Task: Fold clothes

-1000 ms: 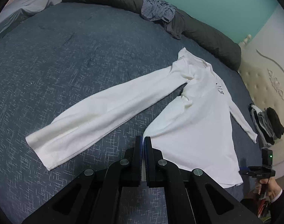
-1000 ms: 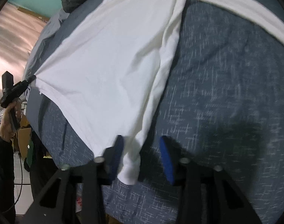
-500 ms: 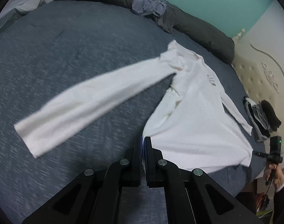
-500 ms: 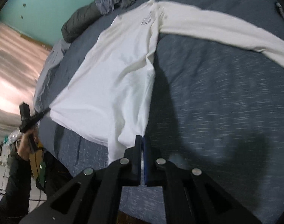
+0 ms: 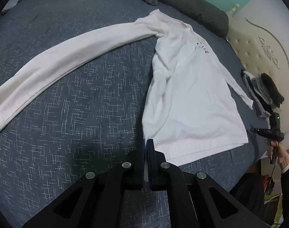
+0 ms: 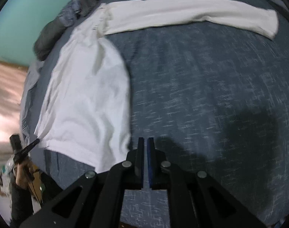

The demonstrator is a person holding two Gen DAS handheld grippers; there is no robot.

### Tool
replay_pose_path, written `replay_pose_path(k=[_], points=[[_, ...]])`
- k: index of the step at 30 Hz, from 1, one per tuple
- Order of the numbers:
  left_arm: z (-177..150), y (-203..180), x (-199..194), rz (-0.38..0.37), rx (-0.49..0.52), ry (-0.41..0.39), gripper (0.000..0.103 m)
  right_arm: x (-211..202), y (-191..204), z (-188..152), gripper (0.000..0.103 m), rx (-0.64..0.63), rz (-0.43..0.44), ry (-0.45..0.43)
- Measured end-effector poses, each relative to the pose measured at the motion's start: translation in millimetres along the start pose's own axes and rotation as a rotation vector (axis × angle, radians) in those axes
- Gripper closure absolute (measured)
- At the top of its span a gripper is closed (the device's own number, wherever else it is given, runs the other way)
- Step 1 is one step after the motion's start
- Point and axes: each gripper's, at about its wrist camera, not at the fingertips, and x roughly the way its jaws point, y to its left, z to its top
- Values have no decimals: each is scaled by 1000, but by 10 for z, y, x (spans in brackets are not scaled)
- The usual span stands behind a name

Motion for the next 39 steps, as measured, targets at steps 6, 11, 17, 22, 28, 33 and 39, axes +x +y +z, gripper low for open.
replay_pose_path(k=[6,11,17,22,28,33,39], points=[[26,6,-4,2,-8,-4,101,79,403,-46,77,-147,3,40],[23,-37,-22,-2,6,-4,101,280,485,-89,74,-152,-30,88],[8,-22,-31,-9,5,0,101,522,461,-144,74,-158,-96,130],[10,7,-46,-9,0,1,101,521,430,-173,100,-177,-123,113],[15,26,-109,-10,2,-8,101,246,255,-176,101,-150,-85,61],[-8,-41,-127,-22,16,1,101,10,10,-163,102,-70,-15,23],[-87,-156,-24,-39,26,39,101,135,-153,-144,102,30,38,36]])
